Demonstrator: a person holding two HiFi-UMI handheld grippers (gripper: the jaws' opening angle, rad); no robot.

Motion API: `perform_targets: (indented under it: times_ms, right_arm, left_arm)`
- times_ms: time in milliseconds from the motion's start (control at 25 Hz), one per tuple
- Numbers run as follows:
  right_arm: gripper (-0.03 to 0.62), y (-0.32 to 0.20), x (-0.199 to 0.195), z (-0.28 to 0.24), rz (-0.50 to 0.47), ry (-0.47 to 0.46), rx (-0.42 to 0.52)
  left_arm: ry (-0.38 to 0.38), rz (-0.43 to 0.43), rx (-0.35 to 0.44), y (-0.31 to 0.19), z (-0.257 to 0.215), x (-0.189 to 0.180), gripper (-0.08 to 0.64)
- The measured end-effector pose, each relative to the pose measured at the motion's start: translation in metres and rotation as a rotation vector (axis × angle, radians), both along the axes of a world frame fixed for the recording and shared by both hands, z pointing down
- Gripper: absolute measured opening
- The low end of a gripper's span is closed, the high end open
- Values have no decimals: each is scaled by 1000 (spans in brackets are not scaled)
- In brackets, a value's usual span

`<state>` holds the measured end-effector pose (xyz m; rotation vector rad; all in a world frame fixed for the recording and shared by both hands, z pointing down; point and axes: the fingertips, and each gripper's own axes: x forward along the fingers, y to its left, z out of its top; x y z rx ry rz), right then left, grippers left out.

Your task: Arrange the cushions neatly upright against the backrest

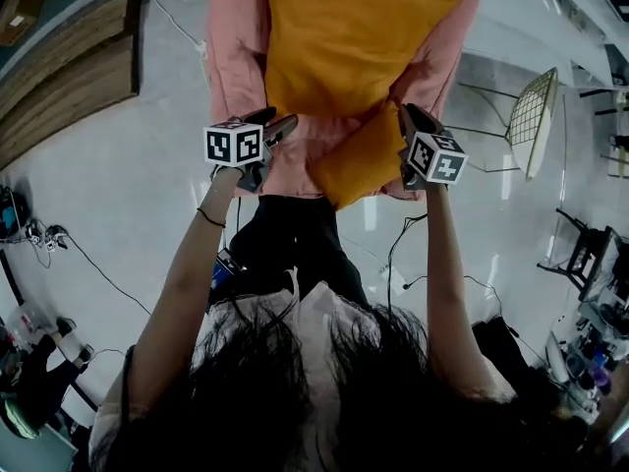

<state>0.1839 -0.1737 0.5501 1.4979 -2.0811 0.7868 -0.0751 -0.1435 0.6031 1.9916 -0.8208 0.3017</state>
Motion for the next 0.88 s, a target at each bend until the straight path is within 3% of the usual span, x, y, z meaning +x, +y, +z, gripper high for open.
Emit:
perform_targets:
  times_ms: [360, 400, 480, 600, 720, 880]
  right_arm:
    - [49, 33, 7, 17, -54, 94, -101]
    - [67, 33, 9, 21, -69, 107, -115]
    - [163, 31, 16, 32, -104, 115, -148]
    - [192, 27, 24, 53, -162, 115, -203]
    - [210, 19, 24, 74, -233, 142, -268]
    - [246, 15, 25, 112, -337, 192, -416]
  left_arm:
    - [123, -101, -193, 59, 61, 32, 258]
    - [126, -115, -212, 66, 70, 36, 258]
    - [124, -143, -253, 81, 92, 46, 258]
    - [122, -190, -319, 104, 123, 58, 259]
    - [149, -278, -388, 122, 151, 62, 259]
    - [244, -470, -472, 142, 183, 63, 288]
